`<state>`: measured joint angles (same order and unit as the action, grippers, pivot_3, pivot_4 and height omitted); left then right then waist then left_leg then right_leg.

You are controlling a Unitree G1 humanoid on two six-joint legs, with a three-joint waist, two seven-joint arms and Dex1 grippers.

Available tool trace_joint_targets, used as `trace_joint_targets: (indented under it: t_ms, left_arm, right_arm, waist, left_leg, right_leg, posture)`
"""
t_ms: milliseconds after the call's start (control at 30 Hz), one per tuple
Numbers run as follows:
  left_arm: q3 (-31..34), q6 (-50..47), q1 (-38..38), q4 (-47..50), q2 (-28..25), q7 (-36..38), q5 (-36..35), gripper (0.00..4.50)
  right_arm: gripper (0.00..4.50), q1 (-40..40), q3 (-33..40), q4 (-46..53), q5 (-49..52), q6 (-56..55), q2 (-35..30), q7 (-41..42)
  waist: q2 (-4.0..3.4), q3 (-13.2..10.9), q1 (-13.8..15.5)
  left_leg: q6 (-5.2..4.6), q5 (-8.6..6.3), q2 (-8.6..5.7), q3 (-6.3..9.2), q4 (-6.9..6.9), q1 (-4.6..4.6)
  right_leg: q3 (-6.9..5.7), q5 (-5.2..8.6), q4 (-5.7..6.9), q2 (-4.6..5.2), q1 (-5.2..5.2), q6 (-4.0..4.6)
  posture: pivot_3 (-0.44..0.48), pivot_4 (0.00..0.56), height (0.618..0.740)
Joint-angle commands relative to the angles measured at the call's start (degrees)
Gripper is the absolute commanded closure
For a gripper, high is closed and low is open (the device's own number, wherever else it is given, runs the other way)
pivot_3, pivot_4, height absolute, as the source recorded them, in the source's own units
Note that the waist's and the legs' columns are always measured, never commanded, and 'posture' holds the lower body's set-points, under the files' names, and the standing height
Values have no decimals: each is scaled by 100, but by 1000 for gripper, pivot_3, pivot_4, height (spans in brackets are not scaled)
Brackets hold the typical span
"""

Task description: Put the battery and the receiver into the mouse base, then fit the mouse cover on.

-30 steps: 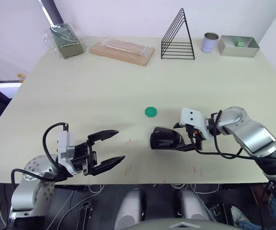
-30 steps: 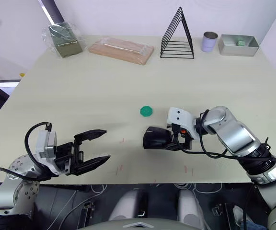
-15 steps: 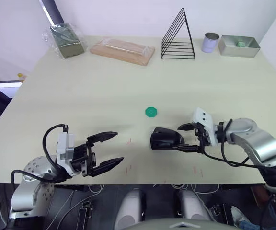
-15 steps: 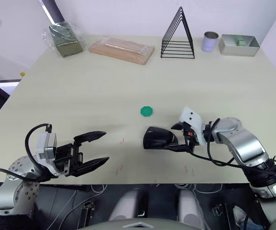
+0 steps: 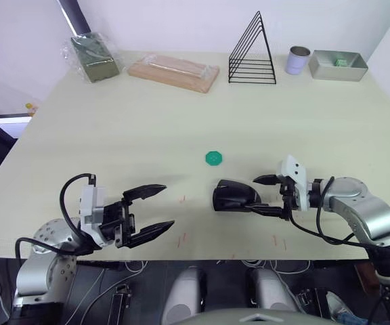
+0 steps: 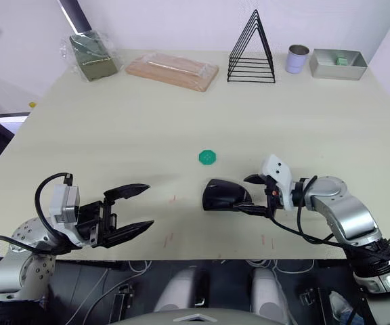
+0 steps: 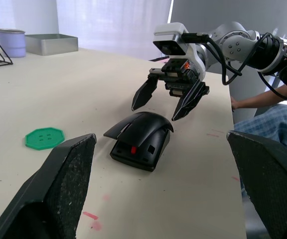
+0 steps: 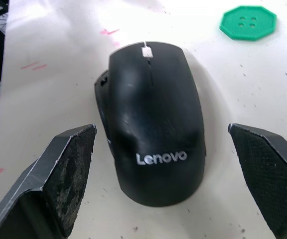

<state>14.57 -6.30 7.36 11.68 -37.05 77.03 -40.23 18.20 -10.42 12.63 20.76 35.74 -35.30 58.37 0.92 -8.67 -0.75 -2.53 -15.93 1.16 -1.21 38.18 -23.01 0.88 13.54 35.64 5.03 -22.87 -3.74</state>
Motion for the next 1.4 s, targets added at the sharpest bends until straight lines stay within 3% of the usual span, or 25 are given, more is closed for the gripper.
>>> trace_joint_targets:
  t_ms: [33, 933, 1067, 1400]
  left_arm:
    - [97, 45, -15, 24, -91, 66, -29, 0]
    - [105, 156, 25, -57, -90, 154, 15, 0]
    - [113, 157, 27, -62, -92, 178, 15, 0]
    - [122, 126, 42, -12, -96, 167, -3, 0]
  right_arm:
    - [36, 93, -37, 70, -16, -124, -88, 92]
    - [36, 190, -179, -27, -189, -211, -32, 110]
    - [1207, 192, -174, -18, -195, -216, -23, 94]
    - [1207, 204, -183, -7, -205, -221, -41, 103]
  waist:
    - [0, 0, 0]
    - [0, 0, 2]
    - [0, 0, 2]
    - [0, 0, 2]
  left_leg:
    - [0, 0, 0, 0, 0, 0]
    - [0, 0, 0, 0, 0, 0]
    - [-1, 0, 0, 0, 1, 0]
    - [-1, 1, -1, -1, 1, 1]
  right_leg:
    - [0, 0, 0, 0, 0, 0]
    - [0, 0, 0, -1, 0, 0]
    - [-1, 0, 0, -2, 0, 0]
    - [-6, 0, 1, -4, 1, 0]
  posture:
    - [0, 150, 740]
    - [0, 150, 740]
    - [0, 150, 740]
    - [0, 150, 740]
